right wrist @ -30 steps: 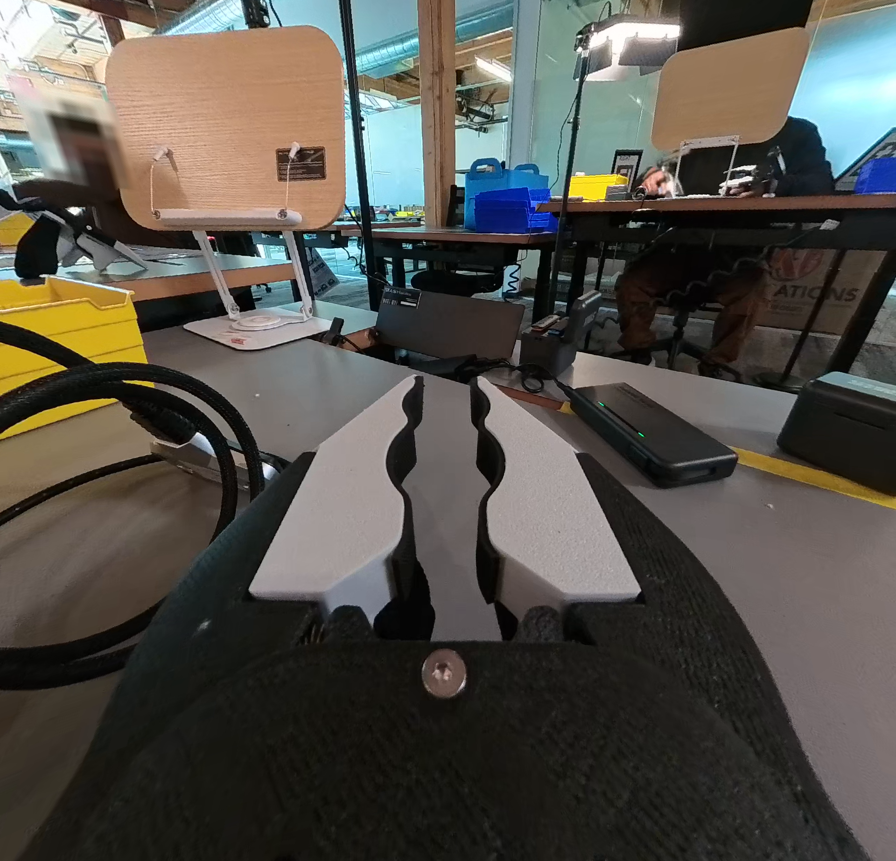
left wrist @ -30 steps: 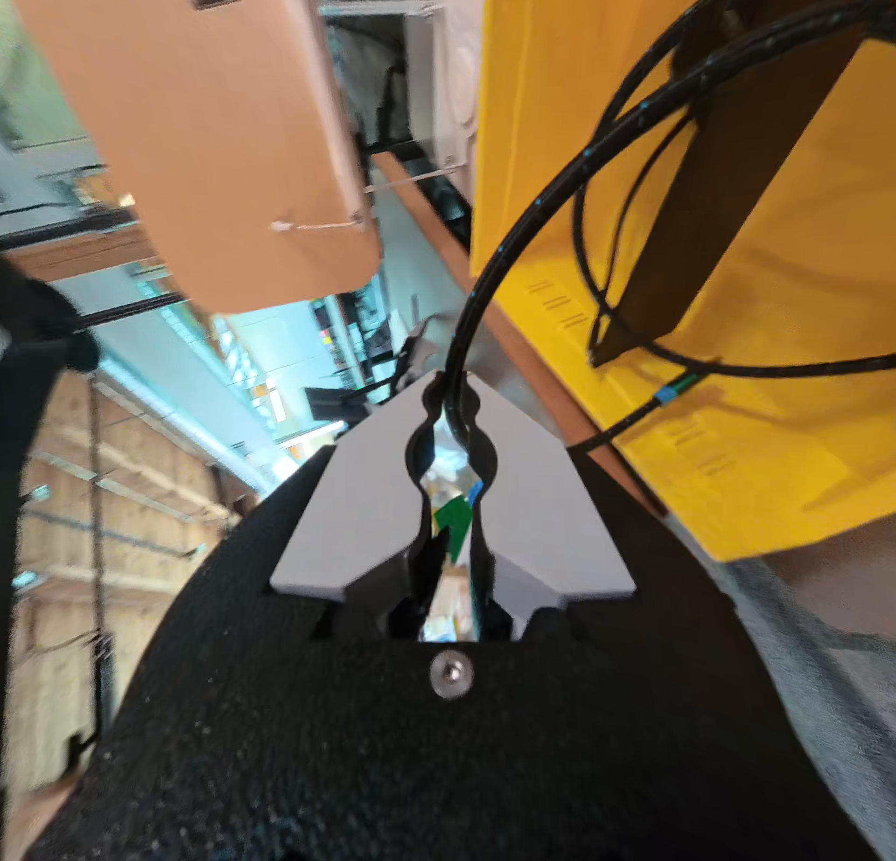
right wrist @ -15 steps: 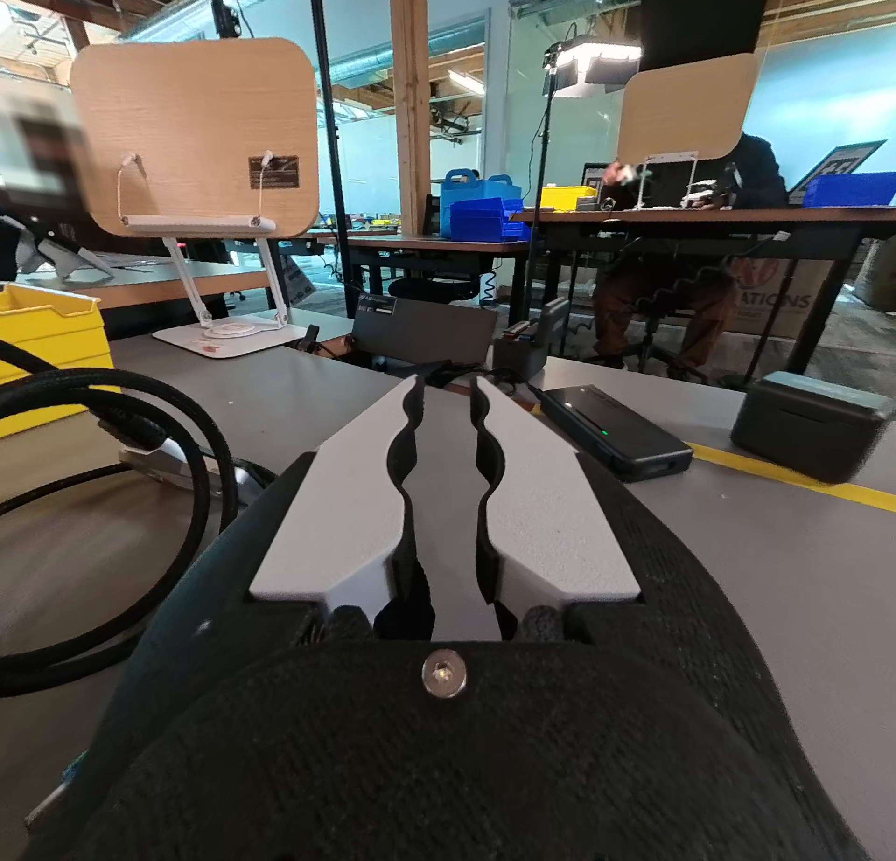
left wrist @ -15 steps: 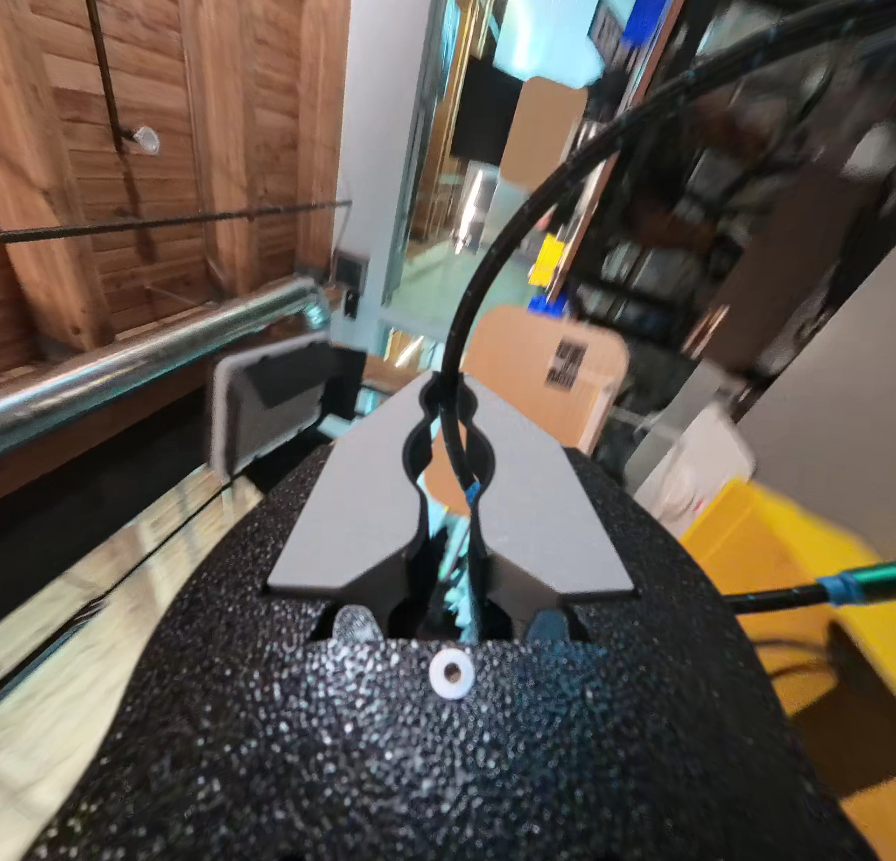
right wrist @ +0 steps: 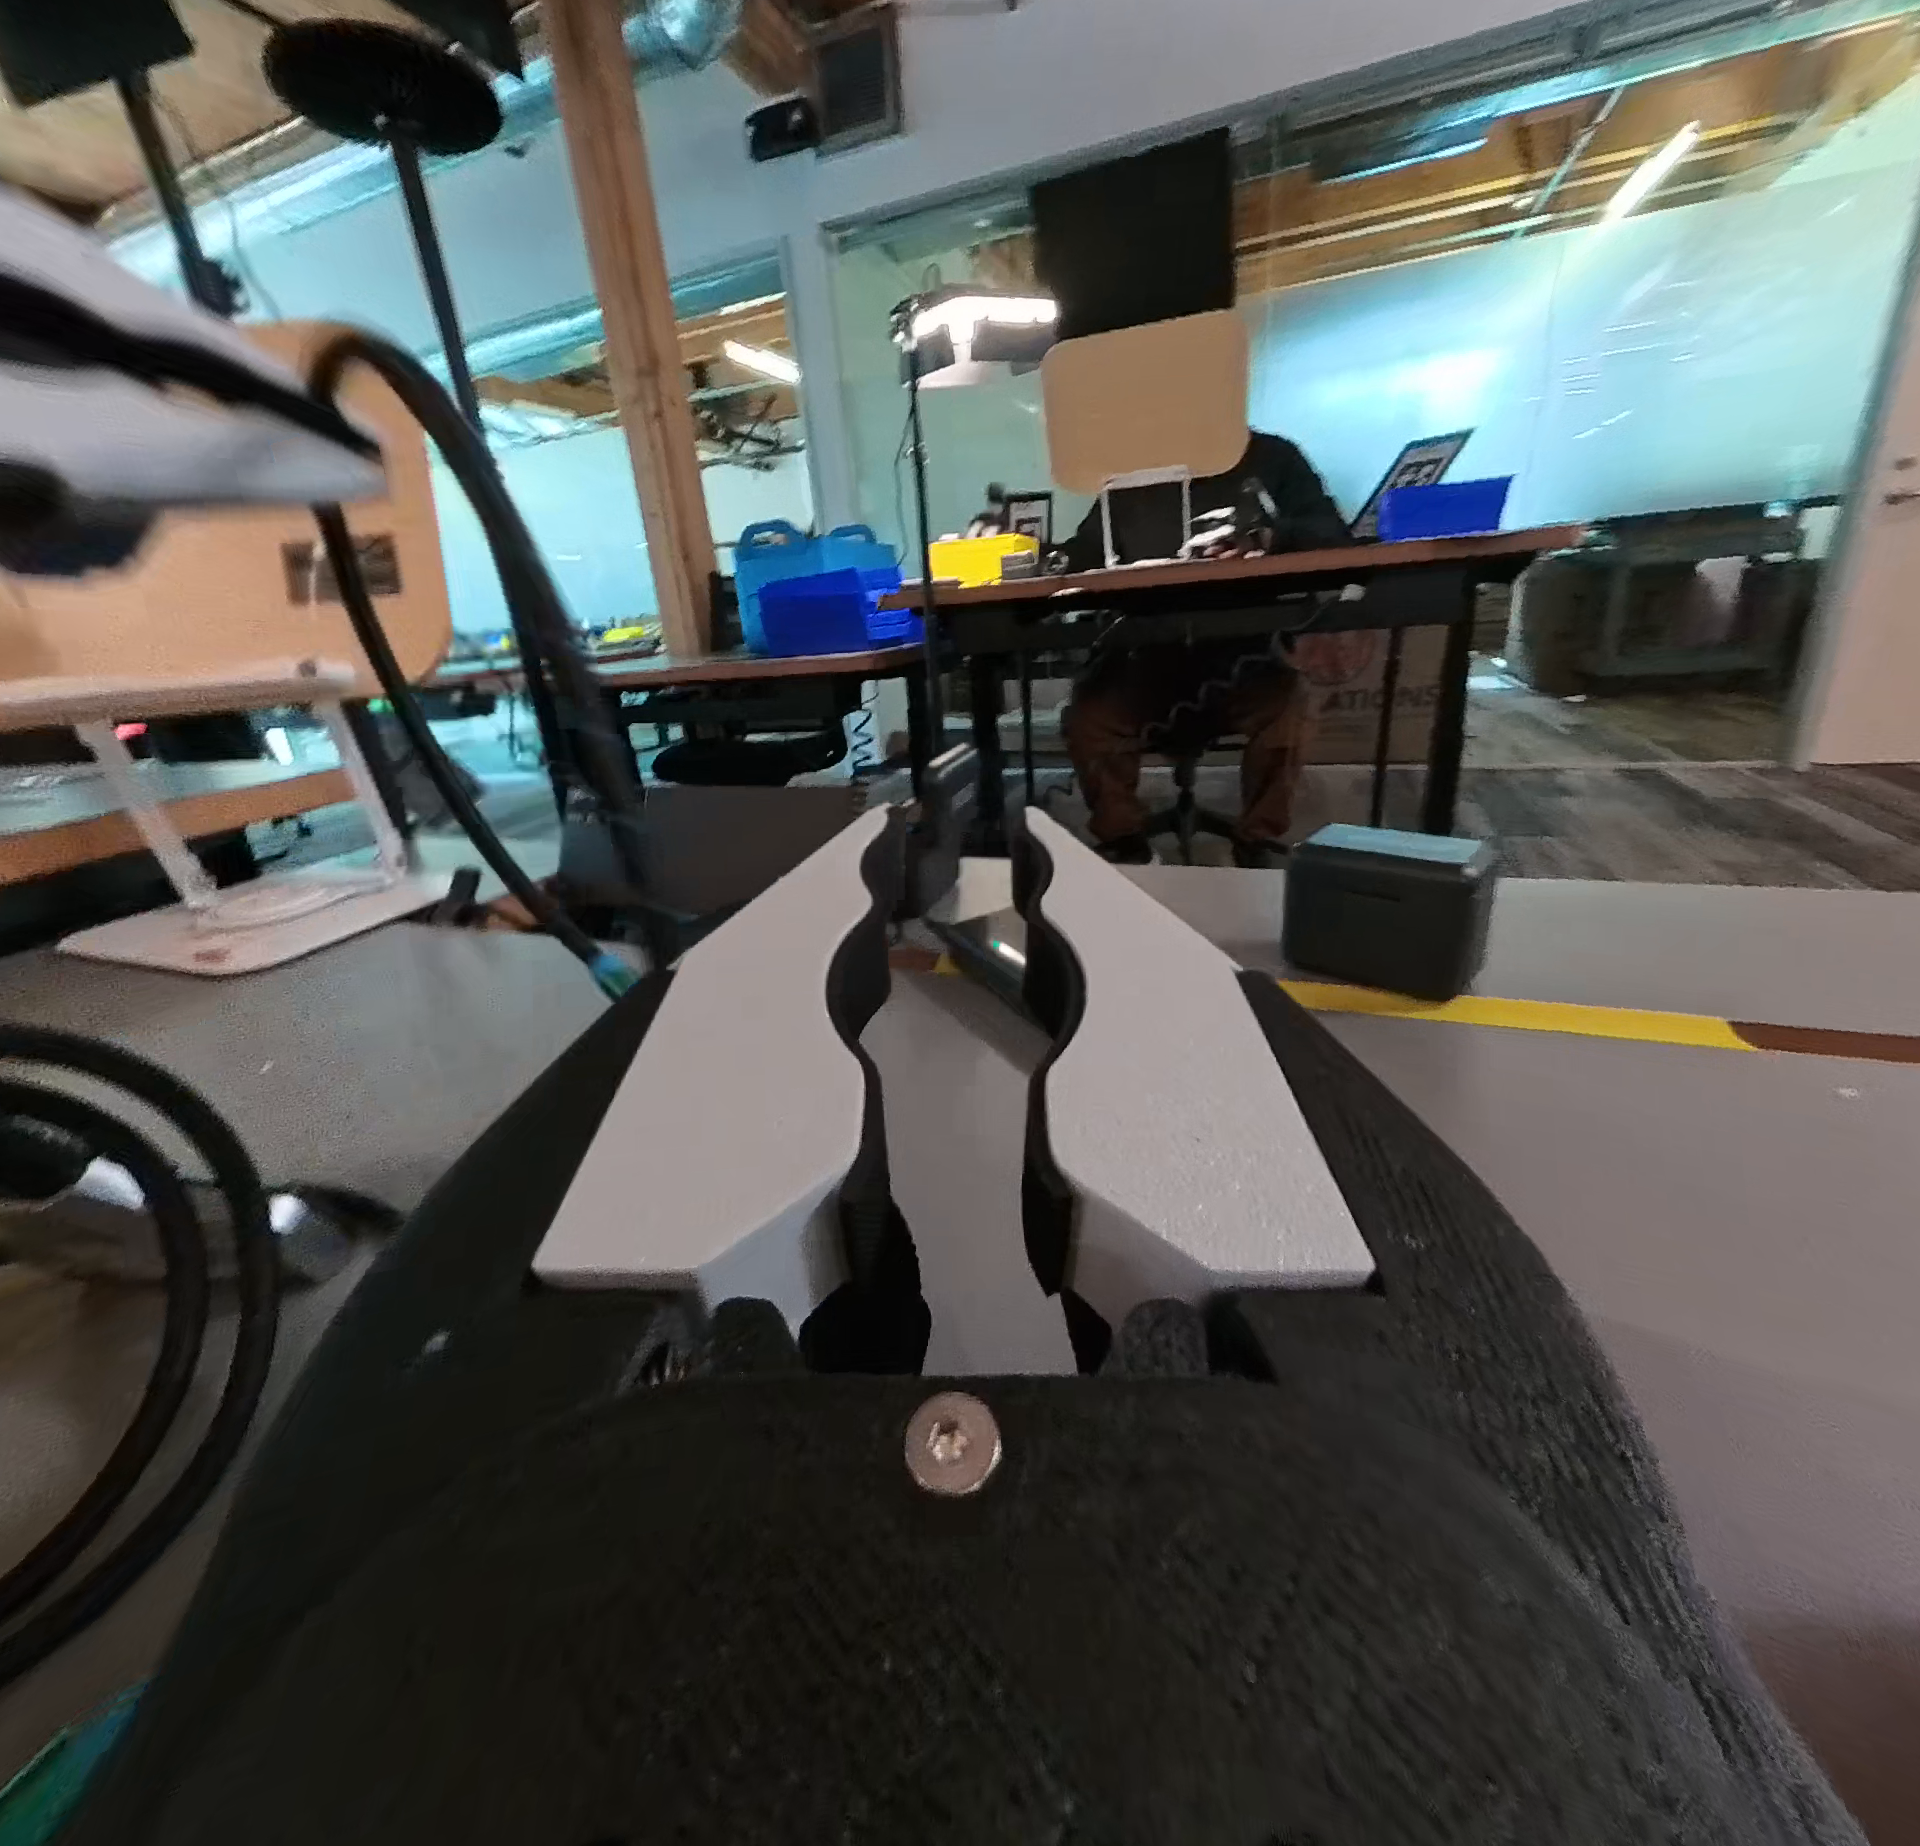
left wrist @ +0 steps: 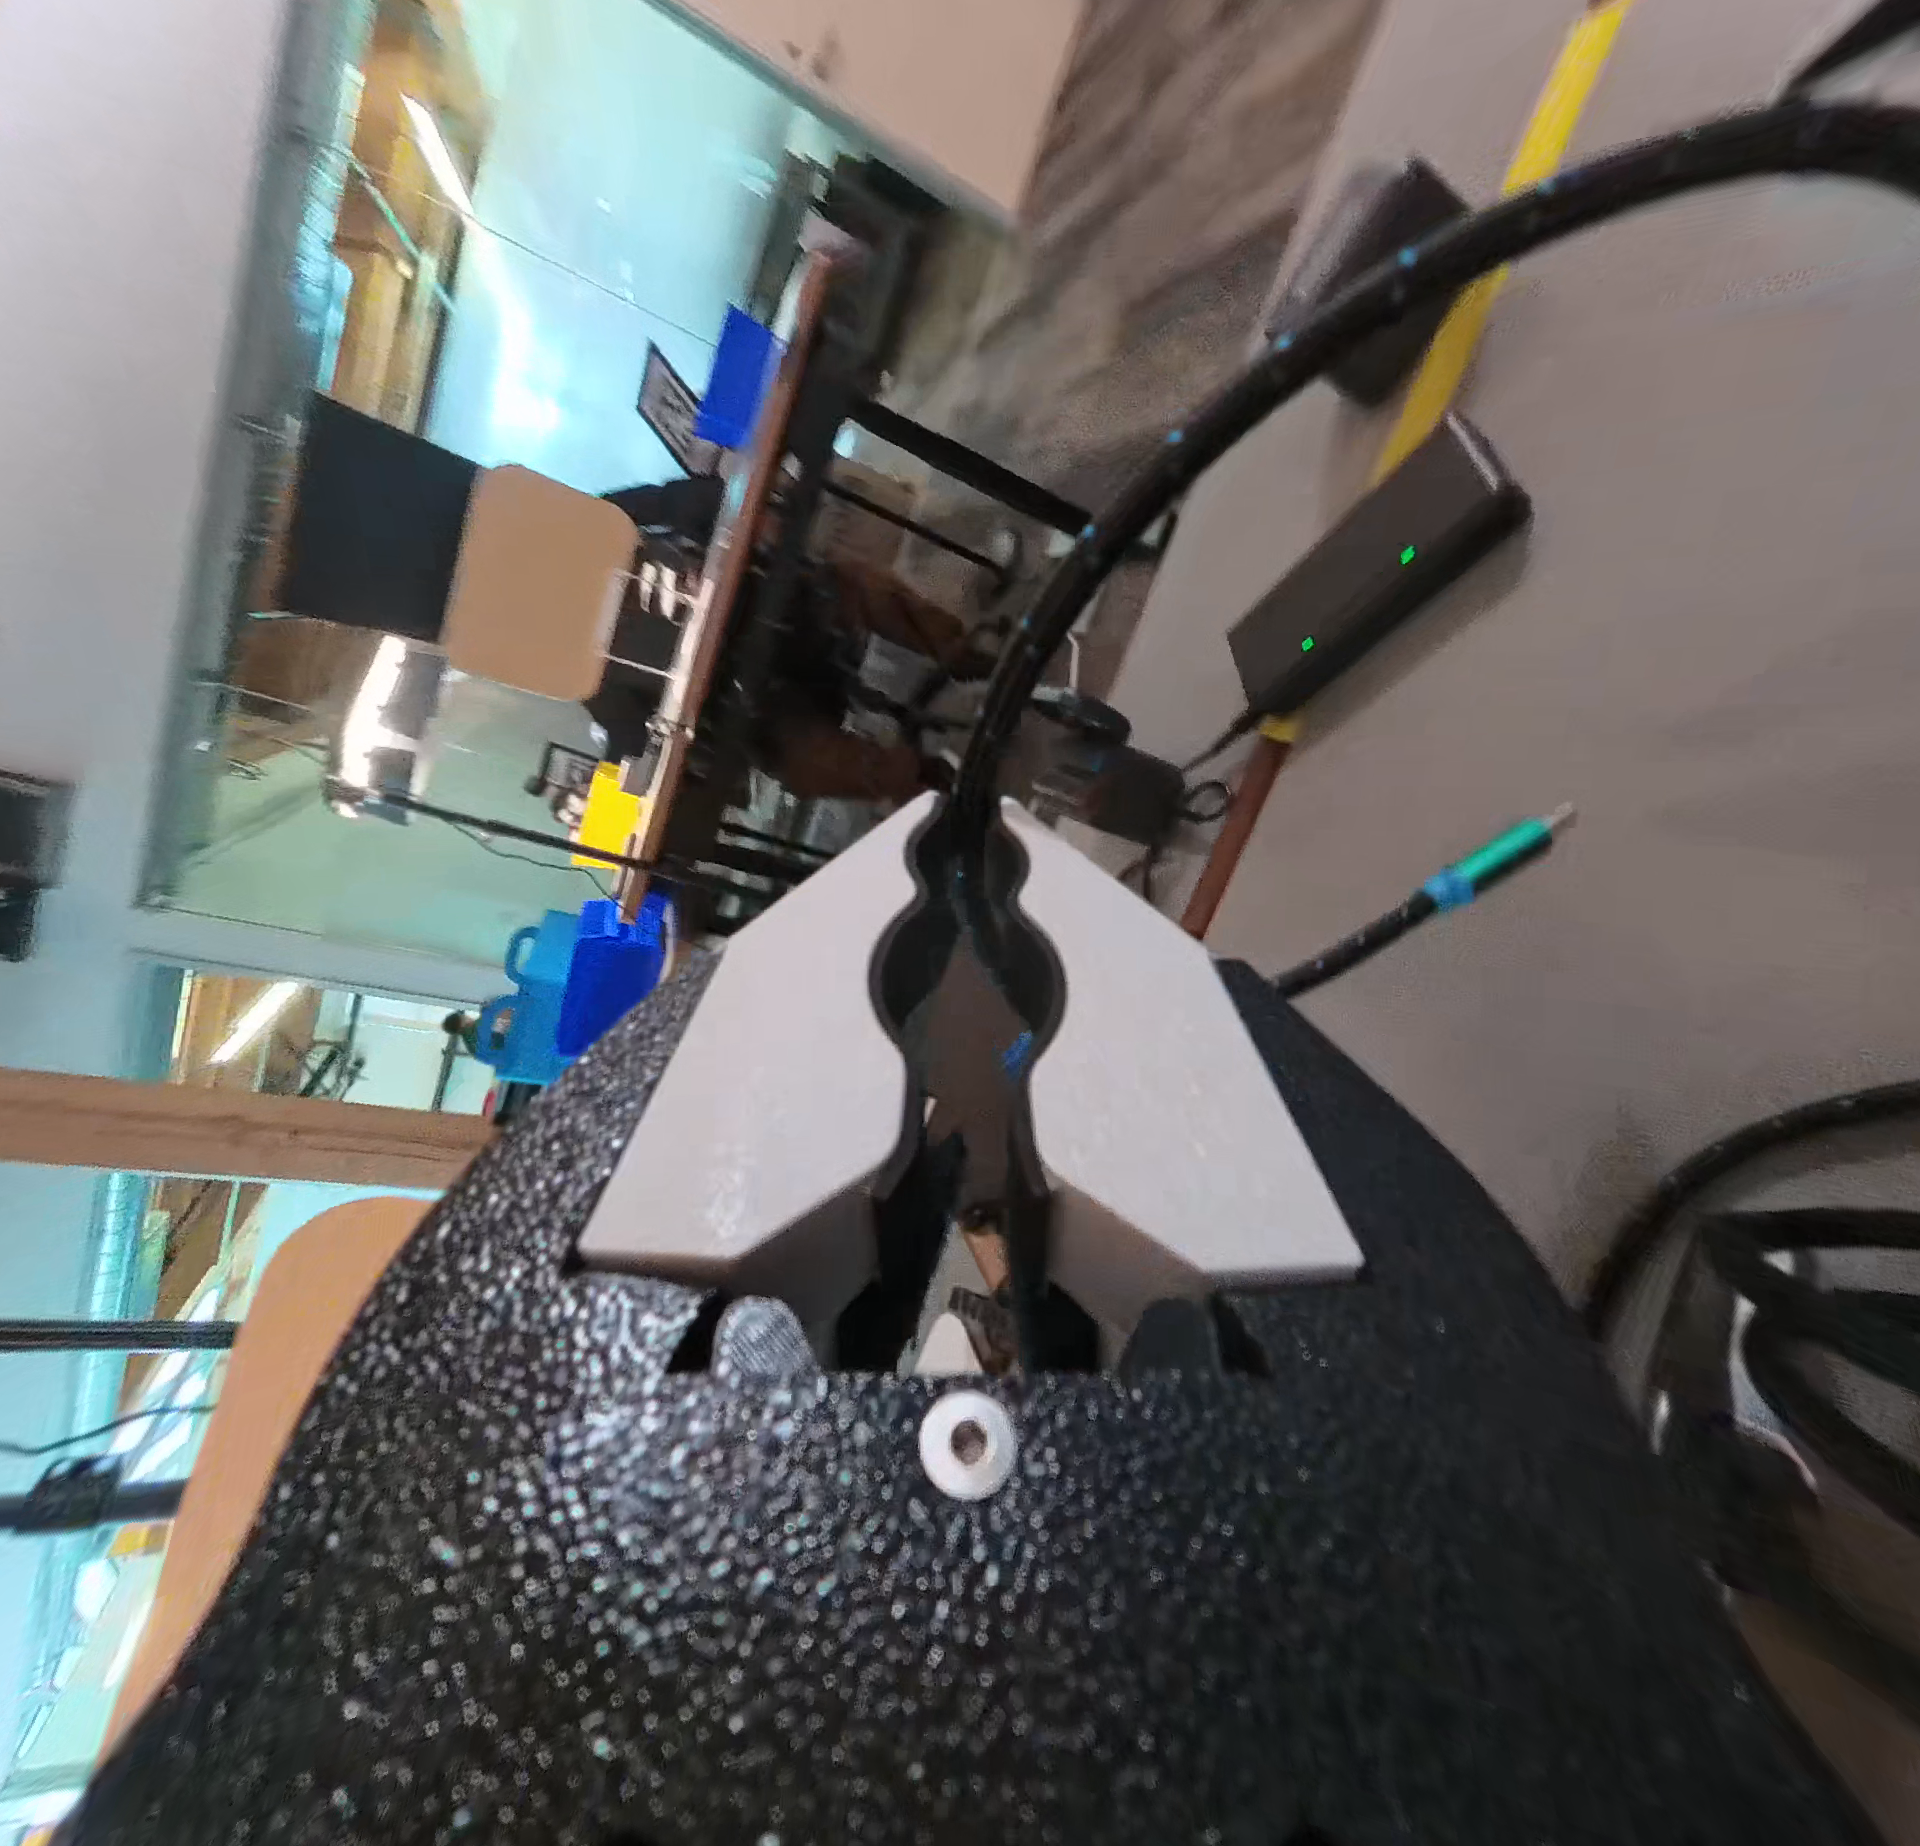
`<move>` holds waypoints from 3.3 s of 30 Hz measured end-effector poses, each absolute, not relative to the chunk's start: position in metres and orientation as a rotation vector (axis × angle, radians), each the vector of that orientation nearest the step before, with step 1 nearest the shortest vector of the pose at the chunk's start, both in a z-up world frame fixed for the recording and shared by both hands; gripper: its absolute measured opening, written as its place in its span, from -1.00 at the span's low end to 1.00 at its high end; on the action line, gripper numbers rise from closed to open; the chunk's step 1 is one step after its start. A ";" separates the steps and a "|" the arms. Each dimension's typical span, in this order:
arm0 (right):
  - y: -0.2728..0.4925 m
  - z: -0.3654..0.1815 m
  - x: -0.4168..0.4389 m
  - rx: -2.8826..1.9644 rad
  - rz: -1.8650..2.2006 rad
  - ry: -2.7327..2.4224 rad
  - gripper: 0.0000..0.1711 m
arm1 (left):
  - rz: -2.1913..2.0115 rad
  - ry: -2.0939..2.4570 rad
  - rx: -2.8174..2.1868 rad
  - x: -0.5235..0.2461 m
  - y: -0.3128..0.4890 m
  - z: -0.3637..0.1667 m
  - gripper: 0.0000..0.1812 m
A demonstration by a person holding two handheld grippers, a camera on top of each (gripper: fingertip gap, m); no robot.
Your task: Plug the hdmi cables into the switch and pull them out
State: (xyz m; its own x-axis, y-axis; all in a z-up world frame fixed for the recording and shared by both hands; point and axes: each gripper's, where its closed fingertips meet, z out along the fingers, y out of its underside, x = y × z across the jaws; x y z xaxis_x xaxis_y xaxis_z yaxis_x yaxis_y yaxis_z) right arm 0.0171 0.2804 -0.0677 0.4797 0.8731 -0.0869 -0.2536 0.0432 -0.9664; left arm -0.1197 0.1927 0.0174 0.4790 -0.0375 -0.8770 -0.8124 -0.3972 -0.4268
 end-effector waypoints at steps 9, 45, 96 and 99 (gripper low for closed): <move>0.285 -0.068 0.015 -1.281 1.121 -0.551 -0.77 | 0.852 0.777 -2.141 -0.168 0.248 -0.072 -0.94; 0.216 -0.102 -0.024 -1.133 0.890 -1.106 -0.85 | 0.065 0.365 -1.522 -0.115 0.072 -0.097 0.03; 0.079 -0.070 -0.027 -0.931 2.031 -1.321 -0.74 | -0.831 0.322 -1.153 -0.028 0.072 -0.050 -0.77; 0.080 -0.082 -0.027 -0.944 1.941 -1.430 -0.75 | -0.764 0.377 -1.249 -0.027 0.075 -0.064 -0.78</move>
State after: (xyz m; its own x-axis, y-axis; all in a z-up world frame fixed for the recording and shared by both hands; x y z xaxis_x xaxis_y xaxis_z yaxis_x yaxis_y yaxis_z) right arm -0.0270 0.0804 -0.0823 -0.6049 0.7663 -0.2164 -0.0206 -0.2868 -0.9578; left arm -0.0273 0.0745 -0.0645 0.7013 -0.6982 0.1436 0.3103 0.1177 -0.9433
